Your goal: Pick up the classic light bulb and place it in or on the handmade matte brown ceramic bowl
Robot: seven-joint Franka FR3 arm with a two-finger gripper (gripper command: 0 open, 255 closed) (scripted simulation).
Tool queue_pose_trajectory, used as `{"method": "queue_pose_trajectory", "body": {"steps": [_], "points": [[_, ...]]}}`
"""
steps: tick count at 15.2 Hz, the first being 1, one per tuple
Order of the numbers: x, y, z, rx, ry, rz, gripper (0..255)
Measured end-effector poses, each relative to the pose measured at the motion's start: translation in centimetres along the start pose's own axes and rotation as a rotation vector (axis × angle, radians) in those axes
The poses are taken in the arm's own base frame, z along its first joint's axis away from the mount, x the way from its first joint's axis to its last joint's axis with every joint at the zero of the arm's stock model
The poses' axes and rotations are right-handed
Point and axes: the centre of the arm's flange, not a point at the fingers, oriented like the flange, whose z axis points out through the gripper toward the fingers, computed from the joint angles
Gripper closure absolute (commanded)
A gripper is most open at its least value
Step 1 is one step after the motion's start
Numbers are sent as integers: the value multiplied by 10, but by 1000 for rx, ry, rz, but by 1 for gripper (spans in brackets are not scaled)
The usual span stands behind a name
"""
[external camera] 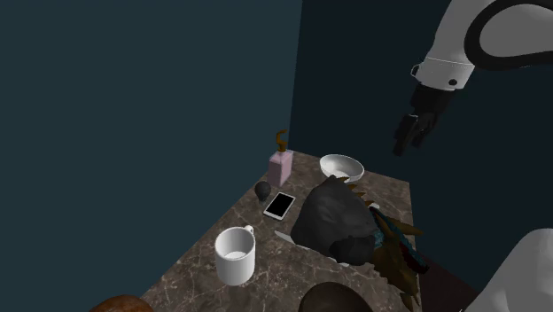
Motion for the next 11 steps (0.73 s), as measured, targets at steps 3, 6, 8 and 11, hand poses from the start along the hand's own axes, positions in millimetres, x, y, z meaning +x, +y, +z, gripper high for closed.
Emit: {"method": "queue_pose_trajectory", "body": {"steps": [3,6,8,11], "points": [[11,-7,9,2,1,-1,0],[35,-26,28,6,5,-3,0],[52,-38,45,9,7,-4,0],[80,-55,62,14,12,-6,0]]}}
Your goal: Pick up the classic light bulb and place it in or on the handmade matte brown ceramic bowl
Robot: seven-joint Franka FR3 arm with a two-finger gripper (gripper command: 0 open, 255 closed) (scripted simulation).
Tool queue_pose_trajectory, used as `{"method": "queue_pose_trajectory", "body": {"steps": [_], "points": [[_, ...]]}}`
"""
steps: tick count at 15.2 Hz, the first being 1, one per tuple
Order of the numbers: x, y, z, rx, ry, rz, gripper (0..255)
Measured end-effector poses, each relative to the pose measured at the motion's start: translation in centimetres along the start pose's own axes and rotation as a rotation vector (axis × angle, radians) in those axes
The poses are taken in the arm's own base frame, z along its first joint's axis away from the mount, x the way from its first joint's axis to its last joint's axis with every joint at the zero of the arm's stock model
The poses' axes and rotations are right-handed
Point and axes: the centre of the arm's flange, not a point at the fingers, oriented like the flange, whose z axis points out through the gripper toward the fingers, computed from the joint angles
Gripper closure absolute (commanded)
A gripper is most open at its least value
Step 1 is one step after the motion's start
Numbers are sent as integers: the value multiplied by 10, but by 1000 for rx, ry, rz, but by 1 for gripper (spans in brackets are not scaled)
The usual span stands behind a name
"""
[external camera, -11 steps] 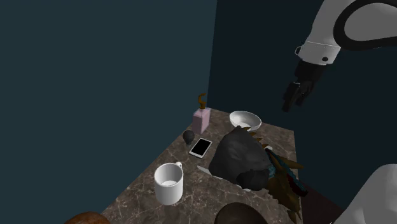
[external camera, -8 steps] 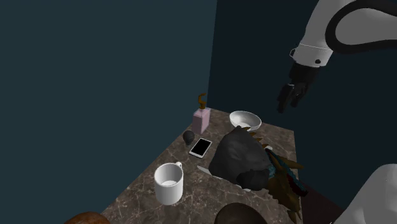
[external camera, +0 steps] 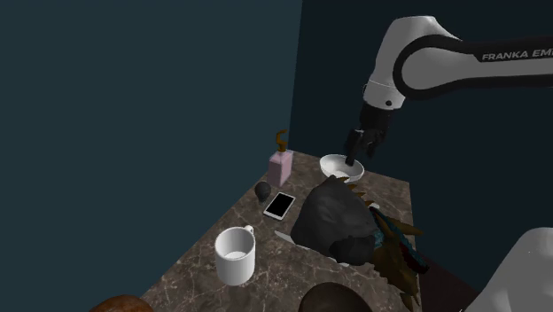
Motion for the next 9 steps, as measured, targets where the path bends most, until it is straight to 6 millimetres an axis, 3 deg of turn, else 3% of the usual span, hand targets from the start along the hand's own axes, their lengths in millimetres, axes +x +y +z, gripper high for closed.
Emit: {"method": "queue_pose_trajectory", "body": {"steps": [9], "points": [[77,-56,67,14,14,-6,0]]}}
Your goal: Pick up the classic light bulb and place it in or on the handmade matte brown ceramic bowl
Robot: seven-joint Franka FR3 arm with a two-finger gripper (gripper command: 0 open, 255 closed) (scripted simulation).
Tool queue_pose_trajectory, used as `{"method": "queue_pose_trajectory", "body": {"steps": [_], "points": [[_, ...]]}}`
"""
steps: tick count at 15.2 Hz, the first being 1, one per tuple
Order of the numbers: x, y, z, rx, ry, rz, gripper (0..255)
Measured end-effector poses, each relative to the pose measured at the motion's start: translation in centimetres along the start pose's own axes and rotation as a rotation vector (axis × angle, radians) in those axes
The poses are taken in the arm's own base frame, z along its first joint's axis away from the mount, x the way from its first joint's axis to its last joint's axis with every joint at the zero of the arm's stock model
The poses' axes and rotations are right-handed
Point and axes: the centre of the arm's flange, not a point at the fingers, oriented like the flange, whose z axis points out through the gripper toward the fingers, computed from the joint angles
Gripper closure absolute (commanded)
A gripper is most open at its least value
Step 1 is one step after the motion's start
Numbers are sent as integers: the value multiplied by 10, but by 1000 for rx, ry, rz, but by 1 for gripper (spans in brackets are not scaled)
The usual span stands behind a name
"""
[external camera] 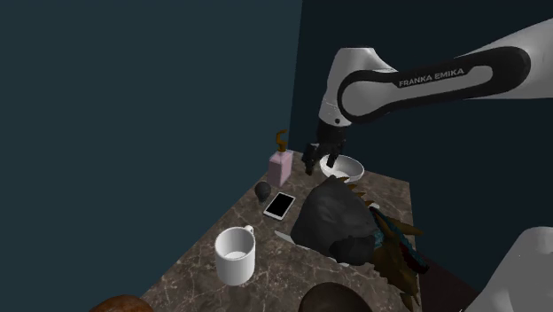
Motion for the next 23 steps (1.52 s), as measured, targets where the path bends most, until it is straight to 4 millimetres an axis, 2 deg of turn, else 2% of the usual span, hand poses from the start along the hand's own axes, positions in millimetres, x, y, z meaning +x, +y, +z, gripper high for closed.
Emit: {"method": "queue_pose_trajectory", "body": {"steps": [14,17,23], "points": [[122,-81,103,23,20,-9,0],[134,-89,117,24,22,-9,0],[137,-90,149,25,22,-9,0]]}}
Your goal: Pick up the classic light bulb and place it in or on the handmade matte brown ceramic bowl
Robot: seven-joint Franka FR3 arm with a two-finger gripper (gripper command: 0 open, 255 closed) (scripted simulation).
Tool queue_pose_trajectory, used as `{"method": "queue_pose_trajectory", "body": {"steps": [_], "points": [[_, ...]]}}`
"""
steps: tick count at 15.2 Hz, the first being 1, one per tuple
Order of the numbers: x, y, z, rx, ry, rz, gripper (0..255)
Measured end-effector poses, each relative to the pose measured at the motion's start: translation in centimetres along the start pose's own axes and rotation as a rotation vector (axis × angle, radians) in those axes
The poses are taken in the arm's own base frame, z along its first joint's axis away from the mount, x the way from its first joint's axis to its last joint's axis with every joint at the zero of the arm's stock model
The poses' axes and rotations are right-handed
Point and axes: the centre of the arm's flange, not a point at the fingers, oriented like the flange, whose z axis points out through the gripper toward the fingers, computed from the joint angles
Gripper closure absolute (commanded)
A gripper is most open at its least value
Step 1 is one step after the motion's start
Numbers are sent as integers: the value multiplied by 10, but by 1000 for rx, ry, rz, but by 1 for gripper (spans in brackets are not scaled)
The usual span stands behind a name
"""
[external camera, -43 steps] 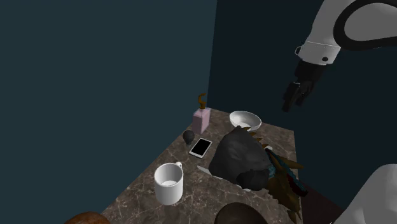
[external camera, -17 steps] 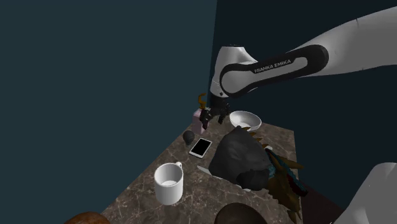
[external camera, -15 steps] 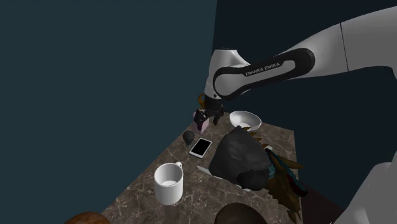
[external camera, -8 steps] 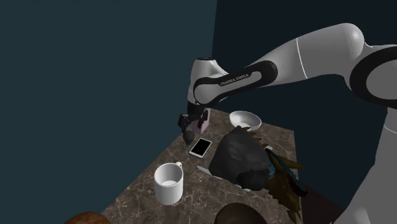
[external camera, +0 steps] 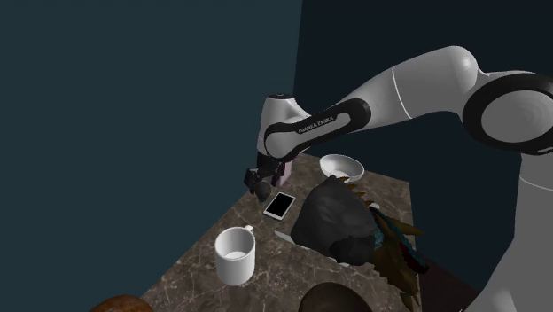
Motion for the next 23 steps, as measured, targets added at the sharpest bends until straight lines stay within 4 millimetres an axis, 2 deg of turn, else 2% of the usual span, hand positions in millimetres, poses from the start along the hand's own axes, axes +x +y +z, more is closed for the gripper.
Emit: {"method": "queue_pose_trajectory", "body": {"steps": [6,7,17,23], "points": [[0,-1,2,0,1,0,0],[0,-1,2,0,1,0,255],[0,-1,2,0,1,0,255],[4,-3,-23,0,1,0,255]]}}
